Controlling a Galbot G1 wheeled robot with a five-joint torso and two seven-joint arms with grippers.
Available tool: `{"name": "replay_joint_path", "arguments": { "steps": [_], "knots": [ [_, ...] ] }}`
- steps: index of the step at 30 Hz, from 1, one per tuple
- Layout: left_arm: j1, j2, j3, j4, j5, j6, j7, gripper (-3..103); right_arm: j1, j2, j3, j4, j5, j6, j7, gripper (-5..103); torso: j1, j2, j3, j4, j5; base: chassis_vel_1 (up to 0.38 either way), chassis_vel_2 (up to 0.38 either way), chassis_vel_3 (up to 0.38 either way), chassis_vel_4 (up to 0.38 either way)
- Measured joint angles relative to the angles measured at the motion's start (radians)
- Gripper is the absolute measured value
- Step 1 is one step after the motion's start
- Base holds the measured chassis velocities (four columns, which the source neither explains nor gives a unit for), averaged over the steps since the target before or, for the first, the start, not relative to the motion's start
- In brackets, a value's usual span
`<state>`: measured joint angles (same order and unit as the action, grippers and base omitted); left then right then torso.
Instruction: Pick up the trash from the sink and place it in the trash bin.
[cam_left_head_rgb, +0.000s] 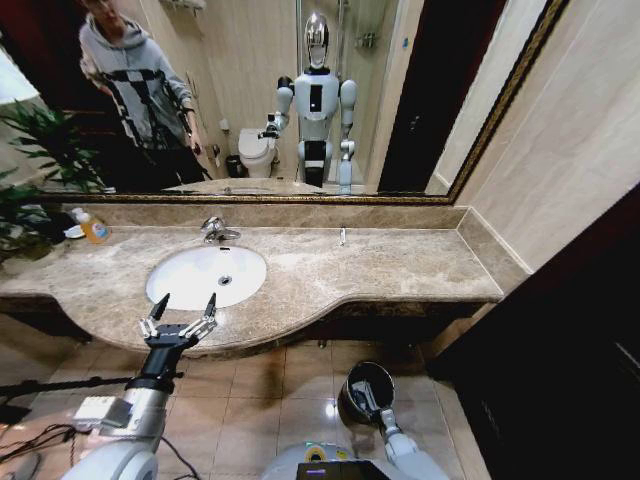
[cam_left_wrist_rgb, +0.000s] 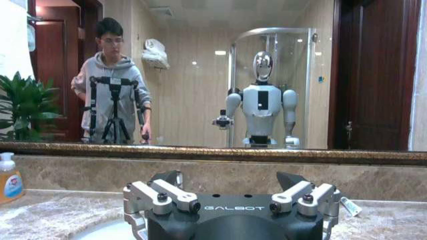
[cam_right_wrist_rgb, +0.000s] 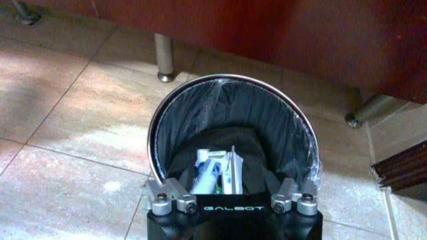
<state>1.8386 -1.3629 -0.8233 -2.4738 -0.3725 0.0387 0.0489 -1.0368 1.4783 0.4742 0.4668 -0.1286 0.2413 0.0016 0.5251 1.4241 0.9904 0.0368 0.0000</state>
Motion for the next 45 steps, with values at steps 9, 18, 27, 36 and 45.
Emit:
{"name": "replay_joint_path", "arguments": {
  "steps": [9, 18, 27, 36, 45],
  "knots": [
    [0.0, 0.0, 0.0, 0.0, 0.0, 0.0, 0.0, 100, -0.03, 0.001, 0.002, 0.033, 0.007, -0.001, 0.0, 100, 0.0, 0.0, 0.0, 0.0, 0.0, 0.0, 0.0, 0.0, 0.0],
    [0.0, 0.0, 0.0, 0.0, 0.0, 0.0, 0.0, 100, -0.168, -0.028, 0.026, 0.328, 0.197, -0.064, 0.016, 100, 0.0, 0.0, 0.0, 0.0001, 0.0, 0.0, 0.0, 0.0, 0.0],
    [0.0, 0.0, 0.0, 0.0, 0.0, 0.0, 0.0, 100, -0.39, -0.034, 0.133, 0.83, 0.184, -0.105, 0.06, 100, 0.0, 0.0, 0.0, -0.0006, 0.0003, 0.0, 0.0, 0.0, 0.0],
    [0.0, 0.0, 0.0, 0.0, 0.0, 0.0, 0.0, 100, -0.632, -0.004, 0.155, 1.422, 0.212, -0.241, 0.095, 100, 0.0, 0.0, 0.0, -0.0001, 0.0, 0.0, 0.0, 0.0, 0.0],
    [0.0, 0.0, 0.0, 0.0, 0.0, 0.0, 0.0, 100, -0.73, 0.009, 0.171, 1.678, 0.232, -0.29, 0.103, 100, 0.0, 0.0, 0.0, -0.0001, -0.0001, 0.0, 0.0, 0.0, 0.0]
  ]
}}
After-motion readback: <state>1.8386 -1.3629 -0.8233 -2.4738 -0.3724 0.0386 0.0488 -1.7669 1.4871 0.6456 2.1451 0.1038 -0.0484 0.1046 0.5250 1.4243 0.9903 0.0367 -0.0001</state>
